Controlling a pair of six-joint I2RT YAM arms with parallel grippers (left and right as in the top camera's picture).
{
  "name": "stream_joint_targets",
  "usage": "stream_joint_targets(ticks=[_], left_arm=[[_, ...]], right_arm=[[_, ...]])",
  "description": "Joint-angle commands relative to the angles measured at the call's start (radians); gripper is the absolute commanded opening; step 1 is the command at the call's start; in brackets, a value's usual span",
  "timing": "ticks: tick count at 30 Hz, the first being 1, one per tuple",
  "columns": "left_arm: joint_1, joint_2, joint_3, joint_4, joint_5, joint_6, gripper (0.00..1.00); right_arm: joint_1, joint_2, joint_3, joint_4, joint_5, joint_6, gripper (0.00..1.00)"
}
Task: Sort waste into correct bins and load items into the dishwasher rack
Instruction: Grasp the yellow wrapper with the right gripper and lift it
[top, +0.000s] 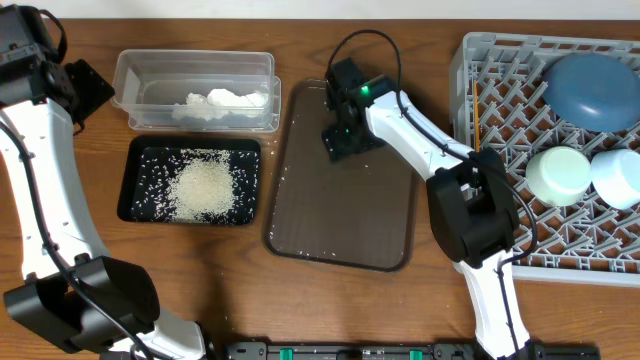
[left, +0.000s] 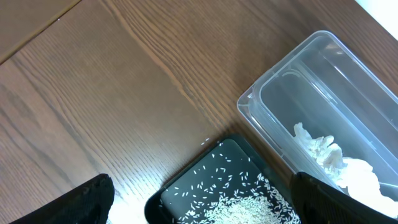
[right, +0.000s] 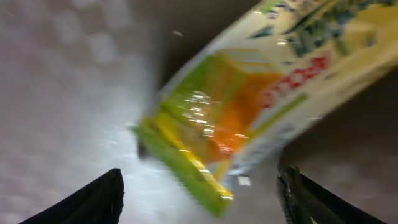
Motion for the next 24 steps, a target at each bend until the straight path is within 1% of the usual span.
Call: stream_joint_targets(ticks=[1,4,6,9,14,17,20,24], left_arm=[[0.003,-0.003,0.003,-0.002,-0.012,-0.002,0.93],[0.003,-0.003,0.003,-0.002,-0.012,-0.002,0.93],[0.003,-0.003,0.003,-0.002,-0.012,-0.002,0.92],[0.003,-0.003,0.003,-0.002,-0.012,-0.002,0.93],[0.003,-0.003,0.003,-0.002,-0.012,-0.002,0.92],[0.003,-0.003,0.003,-0.002,-0.012,-0.002,0.93],[0.003,-0.003,0.003,-0.002,-0.012,-0.002,0.92],[0.003,-0.003,0.003,-0.002,-0.012,-0.002,0.92]], right_arm=[[0.004,0.01,0.014,-0.003,0.104,-0.192,0.79],[0.009,0.01,0.014,-0.002,0.105,-0.263,0.77],[0.016,0.01,0.014,0.003,0.105,-0.296,0.72],[0.037,0.01,0.014,0.01,0.123,-0.329,0.71],[0.088,0.01,0.014,0.008,0.248,-0.346,0.7],[0.113,0.01,0.014,0.016,0.24,-0.362,0.67],[0.127,0.017,0.014,0.027,0.24,-0.362,0.59],[0.124,0.045,0.012,0.039,0.248,-0.362,0.59]])
